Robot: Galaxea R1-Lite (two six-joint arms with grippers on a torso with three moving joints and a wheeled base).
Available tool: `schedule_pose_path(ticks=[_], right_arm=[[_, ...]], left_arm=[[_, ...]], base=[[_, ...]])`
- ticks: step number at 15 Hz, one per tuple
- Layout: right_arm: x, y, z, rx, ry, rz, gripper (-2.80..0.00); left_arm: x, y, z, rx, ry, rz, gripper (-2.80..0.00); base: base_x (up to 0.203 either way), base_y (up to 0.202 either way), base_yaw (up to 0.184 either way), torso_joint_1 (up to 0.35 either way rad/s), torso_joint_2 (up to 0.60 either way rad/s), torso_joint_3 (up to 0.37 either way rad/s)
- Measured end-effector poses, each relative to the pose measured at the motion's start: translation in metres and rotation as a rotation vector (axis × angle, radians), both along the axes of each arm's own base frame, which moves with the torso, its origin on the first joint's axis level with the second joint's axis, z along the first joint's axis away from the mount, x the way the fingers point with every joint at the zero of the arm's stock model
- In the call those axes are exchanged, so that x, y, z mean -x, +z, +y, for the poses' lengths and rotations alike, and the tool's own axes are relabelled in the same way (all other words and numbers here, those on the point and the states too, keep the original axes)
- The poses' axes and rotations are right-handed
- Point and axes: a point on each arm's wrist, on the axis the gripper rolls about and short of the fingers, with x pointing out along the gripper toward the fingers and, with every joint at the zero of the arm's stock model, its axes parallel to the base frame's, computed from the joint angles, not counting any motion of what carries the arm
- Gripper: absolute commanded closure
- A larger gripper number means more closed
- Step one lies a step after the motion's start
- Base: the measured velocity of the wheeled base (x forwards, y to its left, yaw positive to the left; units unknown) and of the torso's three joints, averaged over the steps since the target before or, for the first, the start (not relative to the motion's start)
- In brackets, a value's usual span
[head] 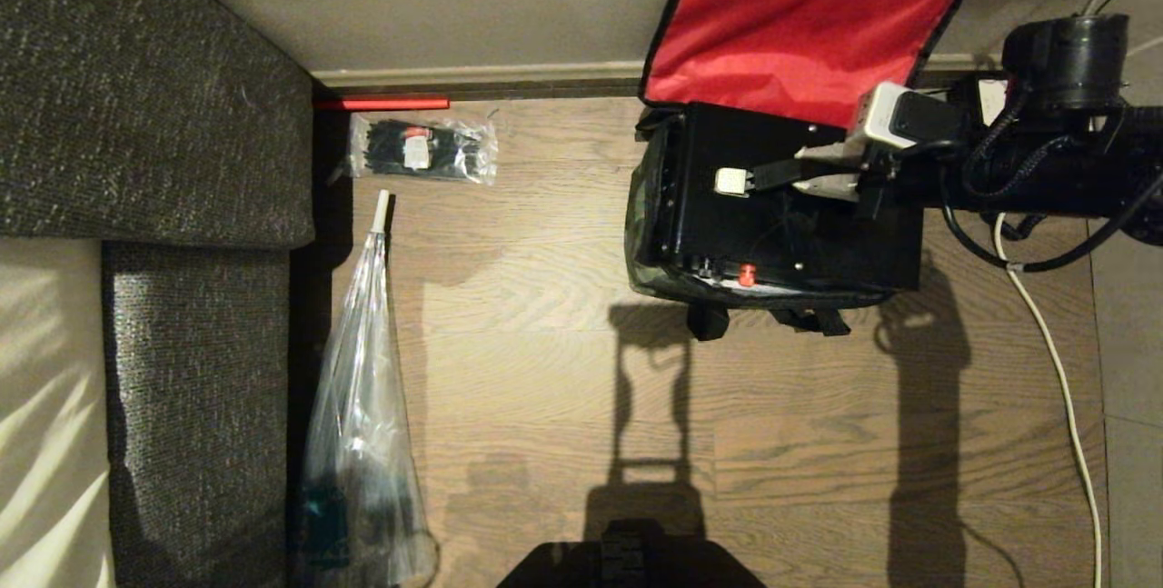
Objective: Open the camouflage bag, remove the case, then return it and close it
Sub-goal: Place the black box back
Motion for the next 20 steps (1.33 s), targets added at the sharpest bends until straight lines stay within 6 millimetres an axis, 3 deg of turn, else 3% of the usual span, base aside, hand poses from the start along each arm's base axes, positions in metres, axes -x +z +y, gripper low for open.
schedule_pose_path(ticks=[15, 16, 17, 20], right_arm=[[-0.030, -0.038, 0.004, 0.065, -0.112, 0.100, 0.00], [-0.030, -0.039, 0.005, 0.065, -0.112, 0.102, -0.37], [-0.031, -0.040, 0.005, 0.066, -0.112, 0.107, -2.80], [-0.028, -0.044, 0.005, 0.070, -0.109, 0.137, -2.80]], left_arm=[[0.000, 0.000, 0.000, 0.000, 0.000, 0.000, 0.00], [0.000, 0.000, 0.000, 0.000, 0.000, 0.000, 0.00], [0.000, 0.000, 0.000, 0.000, 0.000, 0.000, 0.00], [0.000, 0.000, 0.000, 0.000, 0.000, 0.000, 0.00]], base=[[0.000, 0.000, 0.000, 0.000, 0.00, 0.000], [0.000, 0.000, 0.000, 0.000, 0.00, 0.000], [0.000, 0.000, 0.000, 0.000, 0.00, 0.000], [0.000, 0.000, 0.000, 0.000, 0.00, 0.000]])
